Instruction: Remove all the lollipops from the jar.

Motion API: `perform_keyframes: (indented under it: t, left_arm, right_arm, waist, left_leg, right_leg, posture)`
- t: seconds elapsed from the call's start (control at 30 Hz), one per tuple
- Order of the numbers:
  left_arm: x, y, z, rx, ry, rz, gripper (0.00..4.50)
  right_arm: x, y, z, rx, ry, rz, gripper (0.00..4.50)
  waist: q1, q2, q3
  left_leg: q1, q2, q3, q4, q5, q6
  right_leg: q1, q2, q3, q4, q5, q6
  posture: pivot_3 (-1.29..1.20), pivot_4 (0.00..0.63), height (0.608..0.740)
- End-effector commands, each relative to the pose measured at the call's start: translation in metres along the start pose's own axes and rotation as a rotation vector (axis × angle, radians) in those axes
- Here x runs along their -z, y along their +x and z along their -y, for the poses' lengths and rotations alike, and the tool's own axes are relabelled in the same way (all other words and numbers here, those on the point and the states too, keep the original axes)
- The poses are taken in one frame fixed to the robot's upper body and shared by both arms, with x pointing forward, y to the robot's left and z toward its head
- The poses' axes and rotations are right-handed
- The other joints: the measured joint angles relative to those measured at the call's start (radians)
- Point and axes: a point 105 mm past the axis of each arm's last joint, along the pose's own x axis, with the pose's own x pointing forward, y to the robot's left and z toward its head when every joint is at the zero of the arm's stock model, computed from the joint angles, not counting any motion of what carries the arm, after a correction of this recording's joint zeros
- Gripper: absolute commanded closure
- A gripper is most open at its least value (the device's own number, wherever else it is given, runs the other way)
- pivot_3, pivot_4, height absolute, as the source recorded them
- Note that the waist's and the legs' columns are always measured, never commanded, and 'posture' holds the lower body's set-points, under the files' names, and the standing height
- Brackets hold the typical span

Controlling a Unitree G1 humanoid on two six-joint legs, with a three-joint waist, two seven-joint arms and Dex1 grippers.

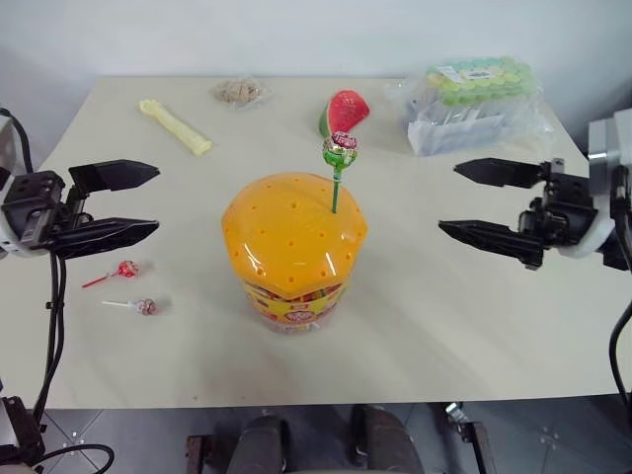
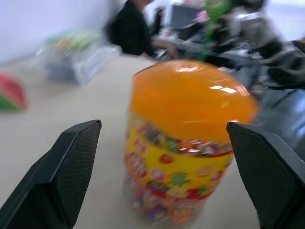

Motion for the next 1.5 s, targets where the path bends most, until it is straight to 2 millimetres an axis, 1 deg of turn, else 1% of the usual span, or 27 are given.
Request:
perform_keyframes:
  t: [0.03, 0.1, 0.17, 0.2, 0.33, 0.43, 0.53, 0.67, 0.77, 0.8, 1.03, 1.13, 1.17, 1.33, 1.43, 1.5]
  left_arm:
    - [-0.003, -0.001, 0.006, 0.092, 0.054, 0.029, 0.04]
    - [0.001, 0.002, 0.006, 0.12, 0.065, 0.029, 0.04]
    - [0.005, 0.005, 0.004, 0.13, 0.082, 0.024, 0.04]
    - [0.005, 0.006, 0.004, 0.135, 0.082, 0.032, 0.04]
    - [0.008, 0.01, 0.003, 0.141, 0.075, 0.052, 0.04]
    - [0.013, 0.013, 0.004, 0.152, 0.068, 0.051, 0.04]
    - [0.014, 0.016, 0.004, 0.154, 0.068, 0.057, 0.04]
    - [0.017, 0.019, 0.004, 0.156, 0.065, 0.06, 0.04]
    - [0.018, 0.02, 0.005, 0.153, 0.063, 0.063, 0.0]
    - [0.018, 0.02, 0.005, 0.152, 0.064, 0.064, 0.0]
    - [0.018, 0.022, 0.006, 0.155, 0.067, 0.078, 0.0]
    - [0.016, 0.022, 0.006, 0.161, 0.069, 0.085, 0.0]
    - [0.016, 0.022, 0.006, 0.163, 0.069, 0.086, 0.0]
    - [0.015, 0.022, 0.005, 0.174, 0.066, 0.085, 0.0]
    - [0.013, 0.022, 0.004, 0.176, 0.067, 0.083, 0.0]
    - [0.013, 0.022, 0.003, 0.18, 0.067, 0.081, 0.0]
  right_arm:
    - [-0.013, 0.014, -0.006, -0.051, -0.026, 0.043, 0.0]
    - [-0.015, 0.026, -0.008, -0.09, -0.027, 0.064, 0.0]
    - [-0.009, 0.042, -0.013, -0.152, -0.02, 0.006, 0.0]
    - [-0.007, 0.046, -0.015, -0.171, -0.016, -0.015, 0.0]
    - [-0.018, 0.057, -0.015, -0.204, -0.019, 0.06, 0.0]
    - [-0.023, 0.066, -0.024, -0.271, -0.02, 0.086, 0.0]
    - [-0.027, 0.074, -0.028, -0.302, -0.012, 0.111, 0.0]
    - [-0.017, 0.092, -0.031, -0.337, 0.05, 0.034, 0.0]
    - [-0.029, 0.097, -0.026, -0.322, 0.068, 0.103, 0.58]
    - [-0.032, 0.099, -0.026, -0.319, 0.069, 0.117, 0.86]
    - [-0.05, 0.104, -0.027, -0.325, 0.055, 0.171, 3.23]
    - [-0.062, 0.105, -0.027, -0.321, 0.032, 0.196, 4.24]
    - [-0.067, 0.105, -0.025, -0.314, 0.023, 0.207, 4.47]
    - [-0.092, 0.098, -0.014, -0.254, -0.026, 0.253, 4.47]
    - [-0.1, 0.091, -0.004, -0.198, -0.058, 0.247, 4.47]
    - [-0.105, 0.084, 0.006, -0.137, -0.071, 0.231, 4.47]
  waist:
    - [0.001, 0.0, 0.0]
    - [0.0, 0.0, 0.0]
    - [-0.003, 0.0, 0.0]
    - [-0.003, 0.0, 0.0]
    - [-0.012, 0.0, 0.0]
    - [-0.013, 0.0, 0.0]
    - [-0.014, 0.0, 0.0]
    - [-0.015, 0.0, 0.0]
    - [-0.015, 0.0, 0.0]
    - [-0.015, 0.0, 0.0]
    - [-0.015, 0.0, 0.0]
    - [-0.016, 0.0, 0.0]
    - [-0.016, 0.0, 0.0]
    - [-0.016, 0.0, 0.0]
    - [-0.015, 0.0, 0.0]
    - [-0.015, 0.0, 0.0]
  left_leg:
    - [0.0, 0.0, 0.0, 0.0, 0.0, 0.0]
    - [0.0, 0.0, 0.0, 0.0, 0.0, 0.0]
    - [0.0, 0.0, 0.0, 0.0, 0.0, 0.0]
    - [0.0, 0.0, 0.0, 0.0, 0.0, 0.001]
    - [-0.001, 0.0, -0.001, 0.0, 0.0, 0.001]
    - [-0.001, 0.0, -0.001, 0.0, -0.001, 0.001]
    - [-0.001, 0.0, -0.001, 0.0, -0.001, 0.001]
    - [-0.001, 0.0, -0.001, 0.0, -0.001, 0.001]
    - [-0.001, 0.0, -0.001, 0.0, -0.001, 0.001]
    - [-0.001, 0.0, -0.001, 0.0, -0.001, 0.001]
    - [-0.002, 0.0, -0.001, 0.0, -0.001, 0.001]
    - [-0.002, 0.0, -0.001, 0.0, -0.001, 0.001]
    - [-0.002, 0.0, -0.001, 0.0, -0.001, 0.001]
    - [-0.002, 0.0, -0.001, -0.001, -0.001, 0.001]
    - [-0.002, 0.0, -0.001, -0.001, -0.001, 0.001]
    - [-0.002, 0.0, -0.001, -0.001, -0.001, 0.001]
  right_leg:
    - [0.0, 0.0, 0.0, 0.0, 0.0, 0.0]
    - [0.0, 0.0, 0.0, 0.0, 0.0, 0.0]
    - [0.0, 0.0, 0.0, 0.0, 0.0, 0.0]
    - [0.0, 0.0, 0.0, 0.0, 0.0, 0.0]
    - [0.0, 0.0, 0.0, 0.0, 0.0, 0.0]
    - [0.0, 0.0, 0.0, 0.0, 0.0, 0.0]
    - [0.0, 0.0, 0.0, 0.0, 0.0, 0.0]
    - [-0.001, 0.0, 0.0, 0.0, 0.0, 0.0]
    - [-0.001, 0.0, 0.0, 0.0, 0.0, 0.0]
    - [-0.001, 0.0, 0.0, 0.0, 0.0, 0.0]
    - [-0.001, 0.0, -0.001, 0.0, 0.0, 0.0]
    - [-0.001, 0.0, -0.001, 0.0, 0.0, 0.0]
    - [-0.001, 0.0, -0.001, 0.0, 0.0, 0.0]
    - [-0.002, 0.0, 0.0, 0.0, 0.0, 0.0]
    - [-0.002, 0.0, 0.0, 0.0, 0.0, 0.0]
    - [-0.002, 0.0, 0.0, 0.0, 0.0, 0.0]
  posture:
    - [0.0, 0.15, 0.74]
    - [0.0, 0.15, 0.74]
    - [0.0, 0.15, 0.74]
    - [0.0, 0.15, 0.74]
    - [0.0, 0.15, 0.74]
    - [0.0, 0.15, 0.74]
    - [0.0, 0.15, 0.74]
    - [0.0, 0.15, 0.74]
    - [0.0, 0.15, 0.74]
    - [0.0, 0.15, 0.74]
    - [0.0, 0.15, 0.74]
    - [0.0, 0.15, 0.74]
    - [0.0, 0.15, 0.74]
    - [0.0, 0.15, 0.74]
    - [0.0, 0.15, 0.74]
    - [0.0, 0.15, 0.74]
